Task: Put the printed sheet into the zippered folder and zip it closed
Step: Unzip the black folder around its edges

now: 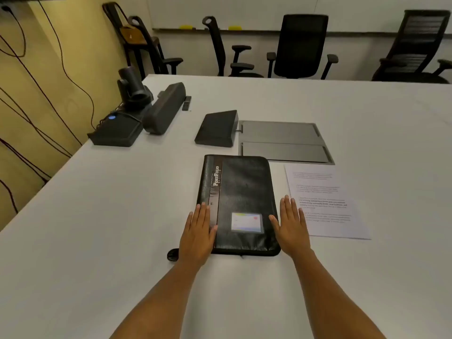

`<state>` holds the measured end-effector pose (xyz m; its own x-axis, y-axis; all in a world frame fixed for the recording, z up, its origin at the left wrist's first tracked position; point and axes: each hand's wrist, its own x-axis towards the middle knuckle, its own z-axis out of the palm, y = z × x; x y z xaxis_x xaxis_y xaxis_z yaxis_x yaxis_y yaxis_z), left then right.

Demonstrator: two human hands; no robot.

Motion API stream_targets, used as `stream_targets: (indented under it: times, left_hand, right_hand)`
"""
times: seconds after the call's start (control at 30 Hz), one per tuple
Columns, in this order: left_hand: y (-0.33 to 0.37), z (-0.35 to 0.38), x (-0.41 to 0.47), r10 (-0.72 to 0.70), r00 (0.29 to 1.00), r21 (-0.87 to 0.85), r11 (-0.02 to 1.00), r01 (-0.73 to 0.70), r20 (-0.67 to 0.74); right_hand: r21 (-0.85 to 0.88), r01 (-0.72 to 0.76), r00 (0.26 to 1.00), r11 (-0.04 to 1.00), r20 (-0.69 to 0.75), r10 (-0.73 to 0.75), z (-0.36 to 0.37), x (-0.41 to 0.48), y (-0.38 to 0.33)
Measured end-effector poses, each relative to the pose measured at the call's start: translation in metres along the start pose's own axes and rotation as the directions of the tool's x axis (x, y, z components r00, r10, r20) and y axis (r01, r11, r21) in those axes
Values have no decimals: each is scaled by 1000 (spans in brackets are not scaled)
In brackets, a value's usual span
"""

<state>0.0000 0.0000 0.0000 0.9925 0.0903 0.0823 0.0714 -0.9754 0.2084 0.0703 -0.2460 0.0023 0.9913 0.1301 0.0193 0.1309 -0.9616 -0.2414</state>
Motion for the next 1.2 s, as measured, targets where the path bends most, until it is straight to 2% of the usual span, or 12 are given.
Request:
stream_targets:
  times: [0.17,0.47,0.8,0.97,1.2]
  left_hand:
    - [-6,19,-23,14,1000,0,1000,-14,-8]
    - [-2,13,-44,-22,988,-27,999,26,154]
    - [0,28,-56,-25,996,-102,994,33,81]
    - [-1,29,-55,-46,990,-48,997,53,132]
    - [1,30,-53,-67,988,-71,994,77,139]
  right_hand:
    - [49,-22,997,999,69,18,24,-23,2]
    - [98,-35,993,995,112,23,43,-48,0]
    - [218,-79,989,973,143,48,50,-57,-3]
    - [242,-84,986,967,159,46,50,-56,-3]
    - [233,-73,988,970,147,39,51,-55,-2]
